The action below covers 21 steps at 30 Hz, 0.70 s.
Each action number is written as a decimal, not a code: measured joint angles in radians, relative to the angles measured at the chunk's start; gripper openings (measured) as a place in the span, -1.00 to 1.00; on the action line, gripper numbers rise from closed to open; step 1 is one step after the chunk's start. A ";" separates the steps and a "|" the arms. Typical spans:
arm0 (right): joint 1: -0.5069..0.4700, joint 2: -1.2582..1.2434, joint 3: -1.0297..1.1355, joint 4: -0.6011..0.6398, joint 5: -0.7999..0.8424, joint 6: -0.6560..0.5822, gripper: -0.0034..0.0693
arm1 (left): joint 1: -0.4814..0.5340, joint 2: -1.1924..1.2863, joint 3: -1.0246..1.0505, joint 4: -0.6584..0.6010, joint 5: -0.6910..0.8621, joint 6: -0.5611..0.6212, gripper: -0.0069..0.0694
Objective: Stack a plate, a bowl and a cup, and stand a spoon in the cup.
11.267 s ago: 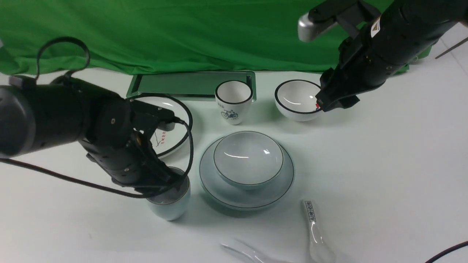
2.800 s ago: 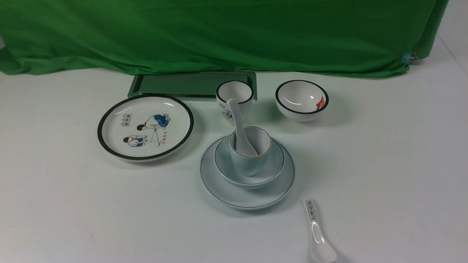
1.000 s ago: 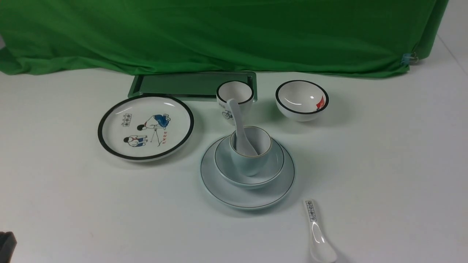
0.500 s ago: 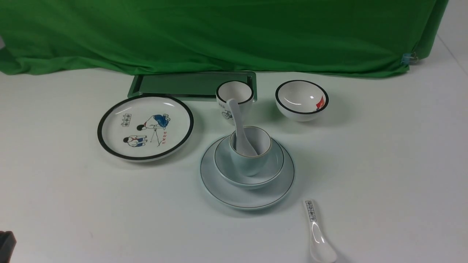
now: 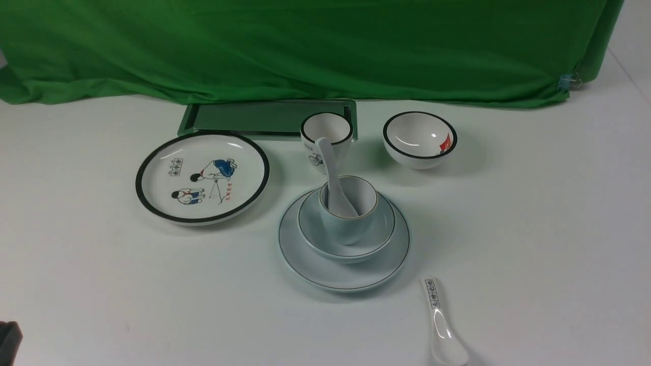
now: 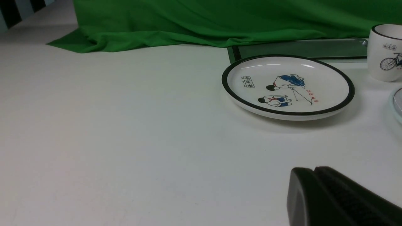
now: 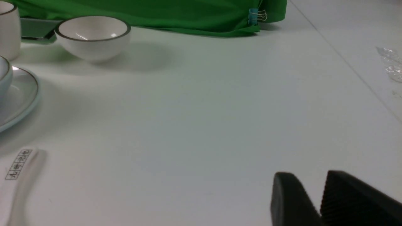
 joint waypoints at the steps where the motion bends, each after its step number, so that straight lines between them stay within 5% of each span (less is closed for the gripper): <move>1: 0.000 0.000 0.000 0.000 0.000 0.000 -0.32 | 0.000 0.000 0.000 0.000 0.000 0.000 -0.90; 21: 0.000 0.000 0.000 0.000 0.000 0.000 -0.25 | 0.000 0.000 0.000 0.000 -0.002 0.001 -0.90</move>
